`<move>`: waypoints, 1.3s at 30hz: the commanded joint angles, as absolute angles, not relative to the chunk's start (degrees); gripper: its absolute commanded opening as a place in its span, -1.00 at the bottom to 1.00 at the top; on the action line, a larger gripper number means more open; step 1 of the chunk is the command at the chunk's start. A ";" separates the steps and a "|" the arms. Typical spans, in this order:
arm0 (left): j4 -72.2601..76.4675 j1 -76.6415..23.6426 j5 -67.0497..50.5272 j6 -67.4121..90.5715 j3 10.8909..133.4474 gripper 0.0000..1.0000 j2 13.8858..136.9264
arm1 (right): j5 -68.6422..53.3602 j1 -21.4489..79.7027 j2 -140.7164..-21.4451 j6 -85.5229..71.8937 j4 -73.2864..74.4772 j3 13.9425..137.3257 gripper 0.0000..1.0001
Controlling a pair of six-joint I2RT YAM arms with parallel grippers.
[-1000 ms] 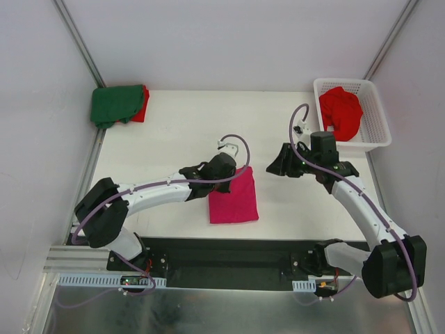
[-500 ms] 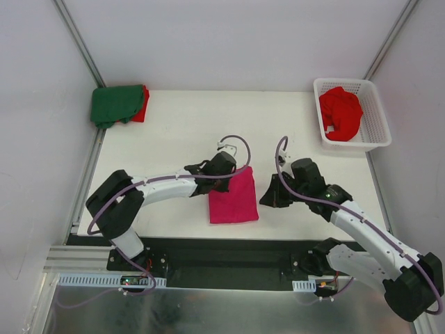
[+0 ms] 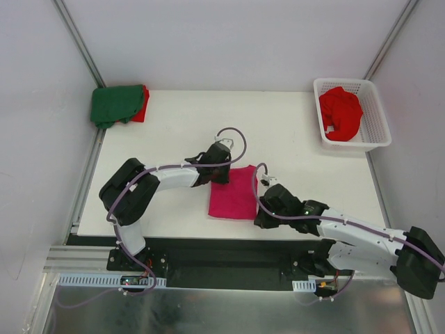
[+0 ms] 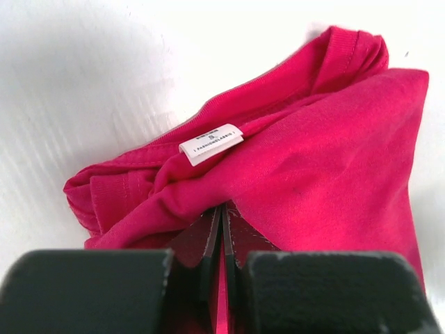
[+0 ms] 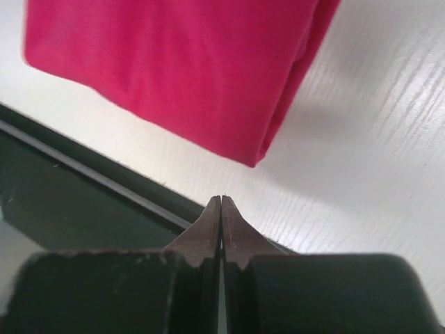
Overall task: Fold and stack the t-shirts
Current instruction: Smooth out wrinkles on the folded tshirt
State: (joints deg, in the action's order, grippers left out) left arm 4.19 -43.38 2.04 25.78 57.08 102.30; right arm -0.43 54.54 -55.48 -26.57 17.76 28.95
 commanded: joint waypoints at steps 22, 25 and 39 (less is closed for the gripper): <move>5.54 -37.27 -3.16 24.79 55.55 -1.00 103.01 | 13.35 61.44 -73.81 -35.07 9.05 34.10 -0.98; 5.62 -37.09 -2.90 24.79 54.32 -1.00 101.96 | 14.50 61.44 -76.54 -34.37 9.14 35.50 -0.98; 2.99 -36.56 -0.27 26.98 44.31 -1.00 90.72 | 13.36 52.75 -86.74 -29.36 6.15 40.08 -0.98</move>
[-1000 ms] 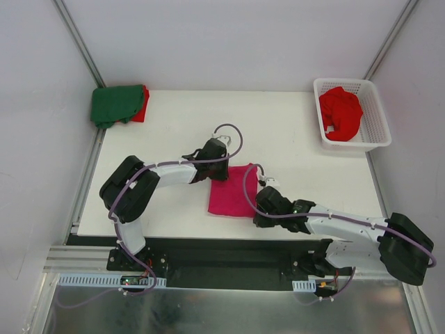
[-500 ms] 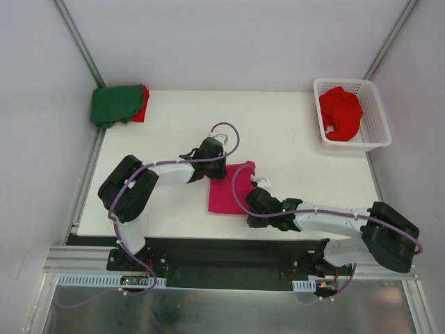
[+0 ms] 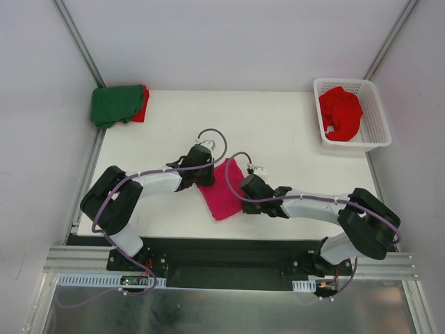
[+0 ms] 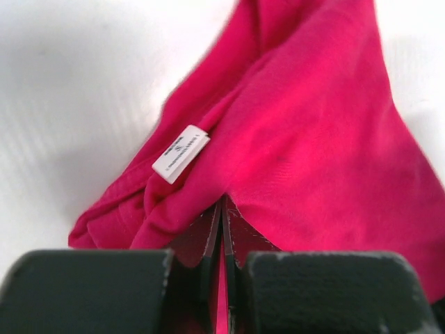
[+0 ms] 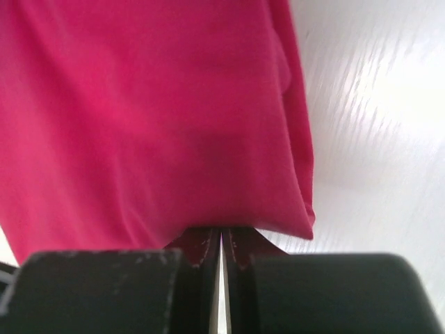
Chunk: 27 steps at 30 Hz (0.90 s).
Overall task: Fold and stack the t-shirts
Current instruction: Smooth out wrinkles on the folded tshirt
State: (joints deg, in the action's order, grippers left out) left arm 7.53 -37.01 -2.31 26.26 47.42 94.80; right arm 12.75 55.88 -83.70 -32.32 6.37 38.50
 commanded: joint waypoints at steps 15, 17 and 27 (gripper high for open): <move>-1.84 -38.41 1.13 31.99 35.86 -1.00 75.86 | 8.70 42.37 -95.71 -19.34 6.41 51.93 -0.97; -2.72 -38.50 2.45 31.91 35.42 -1.00 73.23 | 8.96 42.10 -95.45 -18.38 7.20 52.73 -0.97; -10.98 -37.18 9.22 26.64 43.14 -0.49 62.58 | 12.92 42.10 -82.72 -15.21 15.99 52.56 -0.98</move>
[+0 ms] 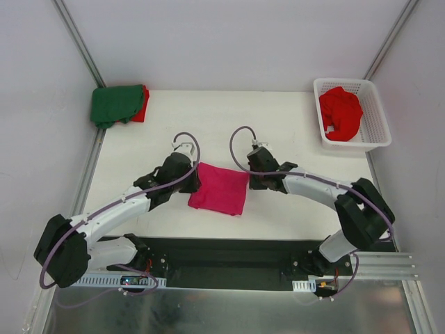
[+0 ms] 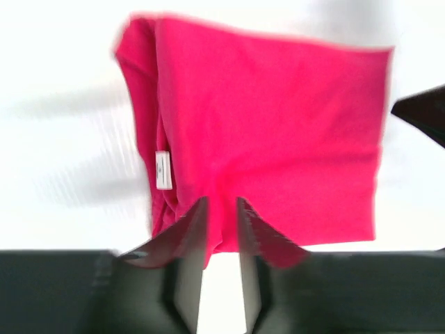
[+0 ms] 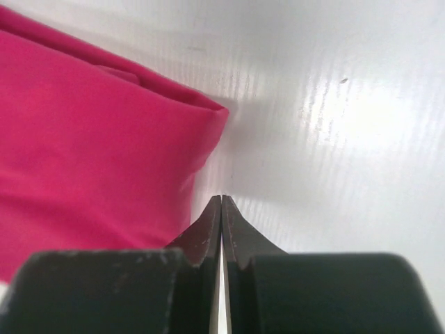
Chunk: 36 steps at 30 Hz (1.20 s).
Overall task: Fold and stack the t-shirts
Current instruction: Smooth out wrinkles on the folded tshirt
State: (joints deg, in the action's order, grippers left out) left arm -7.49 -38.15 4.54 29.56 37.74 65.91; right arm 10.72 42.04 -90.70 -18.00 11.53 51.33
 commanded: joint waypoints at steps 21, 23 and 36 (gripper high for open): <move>-3.18 -7.50 -24.12 26.36 43.16 0.91 76.29 | 4.75 51.42 -81.56 -18.72 12.75 53.35 -0.98; -0.19 -4.85 -28.45 29.43 40.54 0.90 76.73 | 5.01 51.50 -81.91 -18.72 12.57 53.61 -0.97; 31.20 -1.67 -40.08 44.91 22.42 0.77 82.09 | 0.79 51.42 -88.50 -18.54 10.81 56.51 -0.97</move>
State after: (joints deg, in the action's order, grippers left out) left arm 22.31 -1.50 -36.34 41.34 25.32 81.25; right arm 2.57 51.24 -87.18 -17.87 12.71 53.63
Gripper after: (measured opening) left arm 0.890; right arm 0.015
